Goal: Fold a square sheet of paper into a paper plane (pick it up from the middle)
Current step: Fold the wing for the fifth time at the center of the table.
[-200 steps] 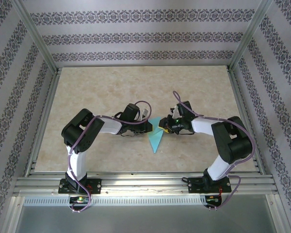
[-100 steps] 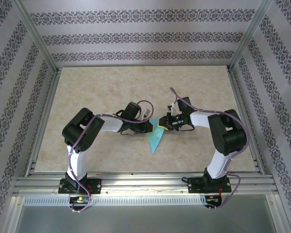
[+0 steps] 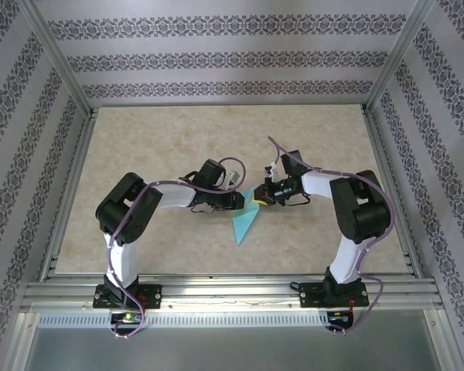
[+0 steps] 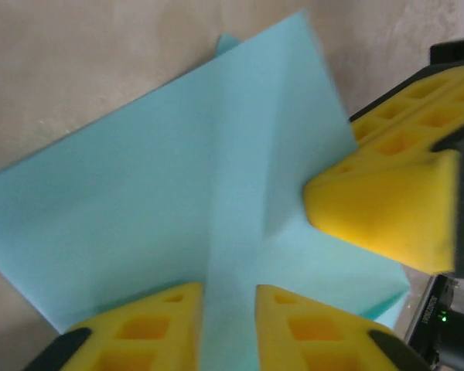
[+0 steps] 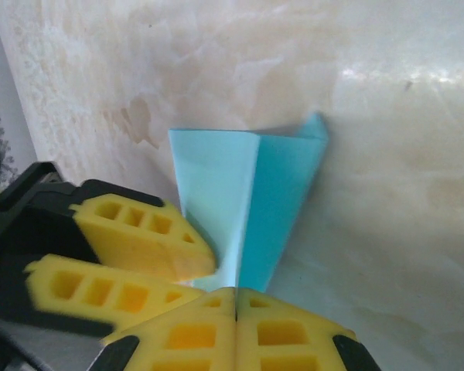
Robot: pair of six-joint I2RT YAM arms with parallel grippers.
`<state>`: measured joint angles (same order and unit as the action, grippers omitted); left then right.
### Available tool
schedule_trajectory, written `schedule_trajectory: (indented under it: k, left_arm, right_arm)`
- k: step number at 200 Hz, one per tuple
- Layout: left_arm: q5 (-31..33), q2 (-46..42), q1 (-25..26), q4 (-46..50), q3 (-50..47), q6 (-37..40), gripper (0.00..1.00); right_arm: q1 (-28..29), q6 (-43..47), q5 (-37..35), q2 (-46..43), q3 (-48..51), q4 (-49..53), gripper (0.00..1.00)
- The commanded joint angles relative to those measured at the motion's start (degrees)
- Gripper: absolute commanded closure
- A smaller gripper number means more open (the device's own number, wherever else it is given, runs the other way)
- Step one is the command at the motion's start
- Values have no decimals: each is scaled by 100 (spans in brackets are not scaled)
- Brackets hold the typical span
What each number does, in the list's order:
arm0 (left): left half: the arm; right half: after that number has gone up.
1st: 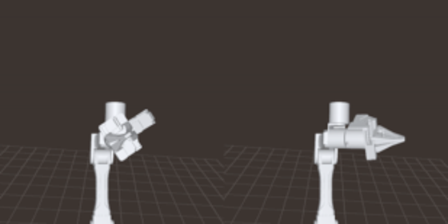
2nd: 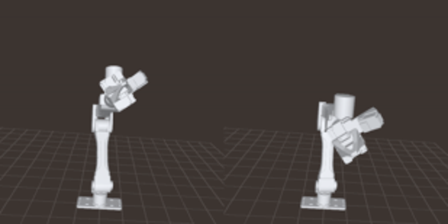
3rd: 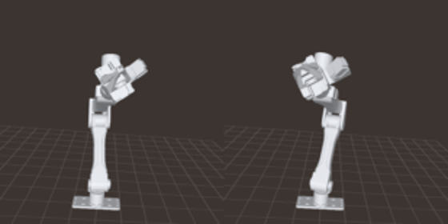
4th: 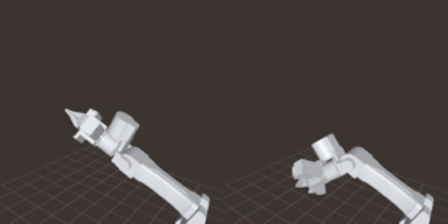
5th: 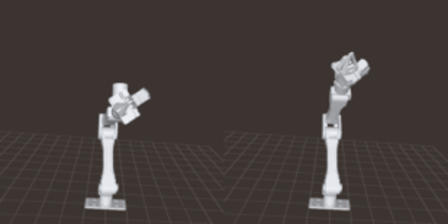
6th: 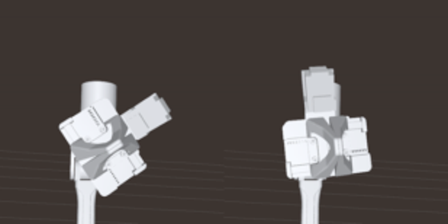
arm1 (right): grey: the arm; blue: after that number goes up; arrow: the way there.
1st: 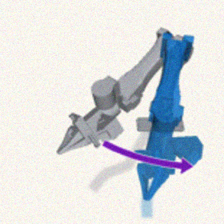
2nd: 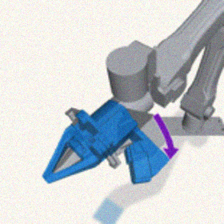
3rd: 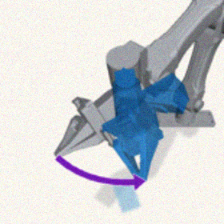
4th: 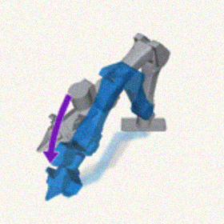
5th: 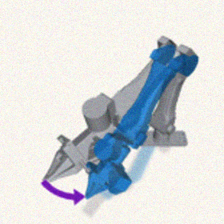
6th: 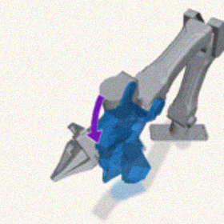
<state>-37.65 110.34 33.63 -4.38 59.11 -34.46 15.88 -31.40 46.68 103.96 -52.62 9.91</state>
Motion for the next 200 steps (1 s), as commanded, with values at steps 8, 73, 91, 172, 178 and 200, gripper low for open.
schedule_trajectory:
  k: [8,73,91,172,178,200]
  left_arm:
    - [431,-911,-31,34,-288,125,67]
    - [2090,-2060,960,720,-829,1382,59]
    - [2550,-2016,1299,833,-846,1699,54]
    - [3899,-1321,2031,1064,-605,2180,45]
    - [3949,-1285,2054,1079,-572,2190,45]
    - [4239,-1185,2138,1090,-483,2215,45]
  right_arm:
    - [51,-1097,-501,-677,459,-706,100]
    - [286,-3155,-1537,-1349,1355,-2212,100]
    - [360,-3428,-1634,-1285,1474,-2515,100]
    - [381,-3593,-1516,-1232,1478,-2743,100]
    - [388,-3595,-1483,-1221,1467,-2749,100]
    - [382,-3566,-1475,-1212,1448,-2715,100]
